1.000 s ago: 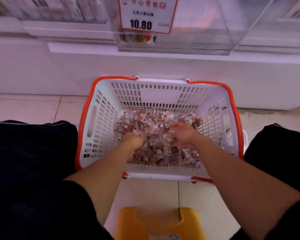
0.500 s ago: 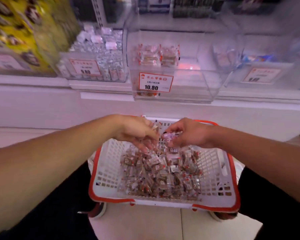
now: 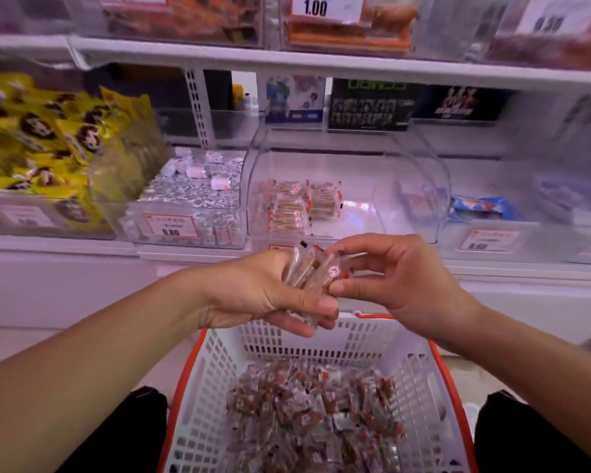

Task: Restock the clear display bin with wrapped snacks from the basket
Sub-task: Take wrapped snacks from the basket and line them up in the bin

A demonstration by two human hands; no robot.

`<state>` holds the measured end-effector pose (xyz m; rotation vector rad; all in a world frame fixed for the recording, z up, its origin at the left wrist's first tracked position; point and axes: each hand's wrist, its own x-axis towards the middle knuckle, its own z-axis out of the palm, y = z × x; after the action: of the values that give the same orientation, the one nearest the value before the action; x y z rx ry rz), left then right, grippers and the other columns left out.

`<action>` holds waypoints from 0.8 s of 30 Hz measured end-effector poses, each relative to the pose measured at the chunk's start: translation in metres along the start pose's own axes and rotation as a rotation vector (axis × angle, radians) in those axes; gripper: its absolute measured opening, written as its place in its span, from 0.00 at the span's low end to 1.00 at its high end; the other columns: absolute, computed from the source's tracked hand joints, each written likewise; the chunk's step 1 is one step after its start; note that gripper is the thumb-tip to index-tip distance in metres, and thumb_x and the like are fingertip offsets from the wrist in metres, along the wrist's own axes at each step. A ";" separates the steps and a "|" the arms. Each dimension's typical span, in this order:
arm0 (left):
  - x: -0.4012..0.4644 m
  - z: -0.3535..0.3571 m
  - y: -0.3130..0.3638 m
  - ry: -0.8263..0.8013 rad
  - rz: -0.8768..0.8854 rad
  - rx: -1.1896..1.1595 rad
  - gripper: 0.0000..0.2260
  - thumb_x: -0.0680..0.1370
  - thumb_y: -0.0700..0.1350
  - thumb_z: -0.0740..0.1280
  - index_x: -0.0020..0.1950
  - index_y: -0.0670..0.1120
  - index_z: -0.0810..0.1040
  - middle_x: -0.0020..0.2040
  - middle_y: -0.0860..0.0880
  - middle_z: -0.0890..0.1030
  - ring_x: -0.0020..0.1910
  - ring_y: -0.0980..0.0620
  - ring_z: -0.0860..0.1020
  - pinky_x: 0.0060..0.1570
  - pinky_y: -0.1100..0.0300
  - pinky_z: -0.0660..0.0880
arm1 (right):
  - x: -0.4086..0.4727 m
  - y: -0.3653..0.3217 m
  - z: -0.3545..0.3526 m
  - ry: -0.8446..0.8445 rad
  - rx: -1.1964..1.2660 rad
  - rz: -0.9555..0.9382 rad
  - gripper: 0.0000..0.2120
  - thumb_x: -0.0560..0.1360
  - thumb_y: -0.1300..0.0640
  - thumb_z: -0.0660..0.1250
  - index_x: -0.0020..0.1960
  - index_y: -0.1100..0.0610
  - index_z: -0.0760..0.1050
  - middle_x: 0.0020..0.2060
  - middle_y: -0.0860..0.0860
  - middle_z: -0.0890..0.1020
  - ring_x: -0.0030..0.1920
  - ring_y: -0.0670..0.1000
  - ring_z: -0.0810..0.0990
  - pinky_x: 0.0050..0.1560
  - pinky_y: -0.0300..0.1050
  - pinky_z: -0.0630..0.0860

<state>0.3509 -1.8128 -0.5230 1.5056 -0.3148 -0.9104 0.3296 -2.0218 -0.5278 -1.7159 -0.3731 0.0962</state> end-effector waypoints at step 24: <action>-0.006 -0.042 0.037 0.881 0.456 0.328 0.15 0.73 0.61 0.71 0.45 0.49 0.78 0.37 0.51 0.84 0.31 0.59 0.81 0.27 0.67 0.73 | 0.073 -0.040 -0.052 0.105 -0.240 0.015 0.12 0.68 0.63 0.77 0.51 0.57 0.81 0.40 0.51 0.84 0.39 0.43 0.80 0.38 0.37 0.78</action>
<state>0.3877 -1.7853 -0.4910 1.8763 -0.1413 0.2097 0.4046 -2.0438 -0.4688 -1.9523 -0.3031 -0.0290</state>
